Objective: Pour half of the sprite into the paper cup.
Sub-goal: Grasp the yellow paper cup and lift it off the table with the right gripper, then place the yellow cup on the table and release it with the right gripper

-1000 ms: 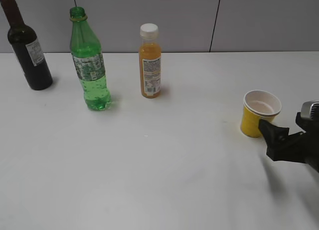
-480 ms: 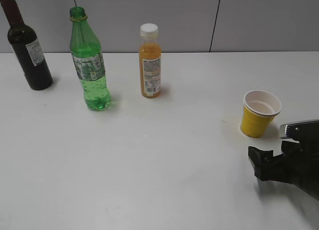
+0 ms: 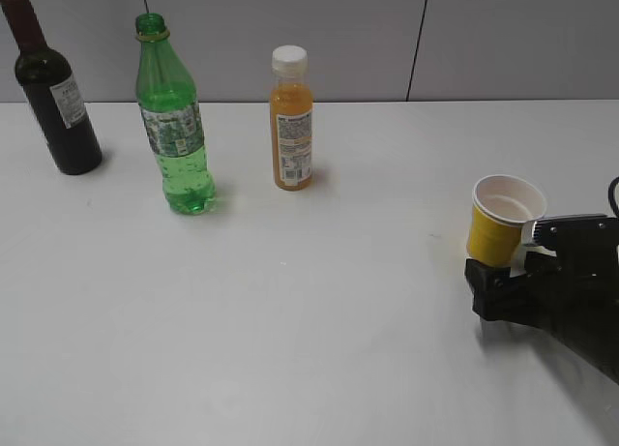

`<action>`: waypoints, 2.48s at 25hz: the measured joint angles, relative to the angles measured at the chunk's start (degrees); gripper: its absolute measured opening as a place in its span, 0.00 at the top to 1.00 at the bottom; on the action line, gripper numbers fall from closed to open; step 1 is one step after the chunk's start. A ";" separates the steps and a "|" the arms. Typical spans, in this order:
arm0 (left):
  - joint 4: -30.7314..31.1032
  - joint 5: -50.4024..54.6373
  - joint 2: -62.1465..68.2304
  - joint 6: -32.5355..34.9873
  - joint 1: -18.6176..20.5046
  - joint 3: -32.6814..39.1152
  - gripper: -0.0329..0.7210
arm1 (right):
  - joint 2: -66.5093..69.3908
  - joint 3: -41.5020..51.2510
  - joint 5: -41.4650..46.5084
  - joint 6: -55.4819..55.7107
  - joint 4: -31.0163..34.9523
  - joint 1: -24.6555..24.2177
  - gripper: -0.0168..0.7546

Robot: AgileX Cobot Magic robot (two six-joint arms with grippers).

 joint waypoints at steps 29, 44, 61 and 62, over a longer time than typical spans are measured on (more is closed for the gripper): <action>0.00 0.00 0.00 0.00 0.00 0.00 0.17 | 10.27 -9.45 -7.78 1.39 1.14 0.06 0.20; 0.00 0.00 0.00 0.00 0.00 0.00 0.17 | 10.72 -10.87 -7.78 1.39 2.62 0.01 0.40; 0.00 0.00 0.00 0.00 0.00 0.00 0.17 | 2.82 -8.81 0.60 -0.41 -8.94 0.01 0.40; 0.00 0.00 0.00 0.00 0.00 0.00 0.17 | 1.93 -8.81 0.75 -0.41 -10.88 0.01 0.40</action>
